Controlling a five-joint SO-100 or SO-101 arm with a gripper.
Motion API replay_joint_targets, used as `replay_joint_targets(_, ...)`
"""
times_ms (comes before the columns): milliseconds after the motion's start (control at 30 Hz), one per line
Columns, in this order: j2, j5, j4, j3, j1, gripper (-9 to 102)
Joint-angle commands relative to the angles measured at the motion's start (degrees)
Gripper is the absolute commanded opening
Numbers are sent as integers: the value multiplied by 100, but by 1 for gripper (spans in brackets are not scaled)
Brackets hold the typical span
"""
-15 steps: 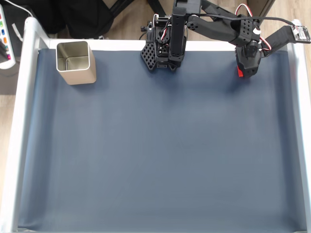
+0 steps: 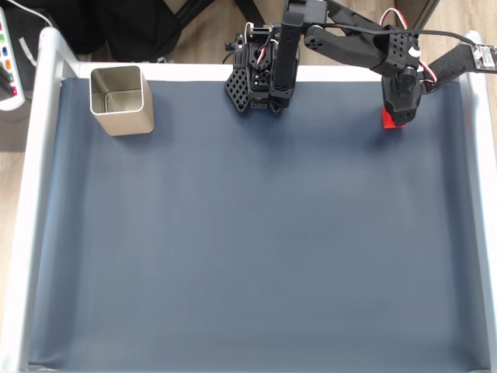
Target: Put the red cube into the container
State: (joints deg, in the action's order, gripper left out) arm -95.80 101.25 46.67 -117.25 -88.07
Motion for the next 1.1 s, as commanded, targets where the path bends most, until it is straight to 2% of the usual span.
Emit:
replay_joint_targets(0, 18, -105, -26, 281, -53, 0)
replay_joint_targets(300, -35, -387, 316, 519, 9, 0)
replay_joint_targets(533, -299, -782, 1512, 1371, 606, 0)
replay_joint_targets(700, -659, -1063, 2224, 2004, 1512, 0)
replay_joint_targets(1067, -1020, -1099, 2329, 2795, 4632, 0)
